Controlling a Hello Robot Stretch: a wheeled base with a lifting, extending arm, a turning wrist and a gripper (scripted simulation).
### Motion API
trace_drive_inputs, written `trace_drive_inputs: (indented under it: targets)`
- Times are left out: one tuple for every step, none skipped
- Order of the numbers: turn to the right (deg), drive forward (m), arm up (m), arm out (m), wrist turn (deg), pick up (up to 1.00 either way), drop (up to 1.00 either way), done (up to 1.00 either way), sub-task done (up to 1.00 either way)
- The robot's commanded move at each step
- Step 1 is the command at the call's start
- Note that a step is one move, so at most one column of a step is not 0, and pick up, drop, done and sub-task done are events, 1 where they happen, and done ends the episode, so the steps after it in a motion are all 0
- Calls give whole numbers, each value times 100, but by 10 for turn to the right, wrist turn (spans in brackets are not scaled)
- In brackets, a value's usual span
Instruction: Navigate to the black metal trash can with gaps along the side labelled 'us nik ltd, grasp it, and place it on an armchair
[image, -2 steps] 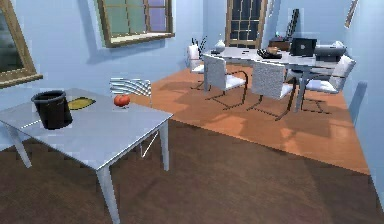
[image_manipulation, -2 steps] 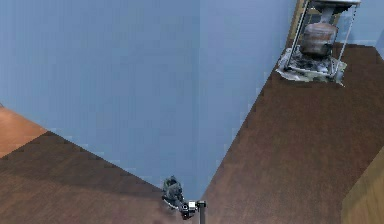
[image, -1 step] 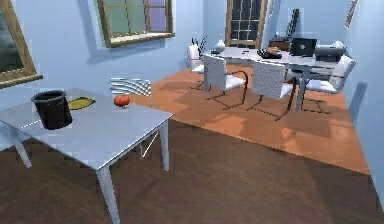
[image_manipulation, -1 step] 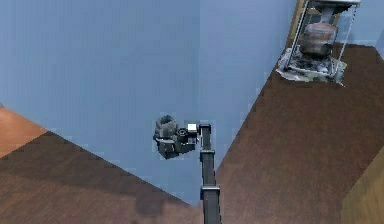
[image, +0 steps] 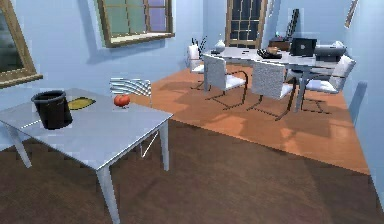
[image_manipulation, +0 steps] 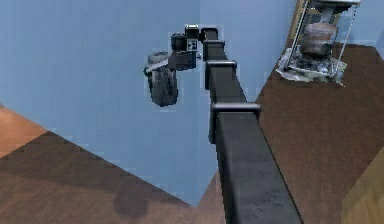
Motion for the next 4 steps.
trace_drive_inputs:
  targets:
    - [0,0,0,0,-450,0,0,0,0]
    - [0,0,0,0,-450,0,0,0,0]
    - [0,0,0,0,-120,0,0,0,0]
    - [0,0,0,-46,0,0,0,0,0]
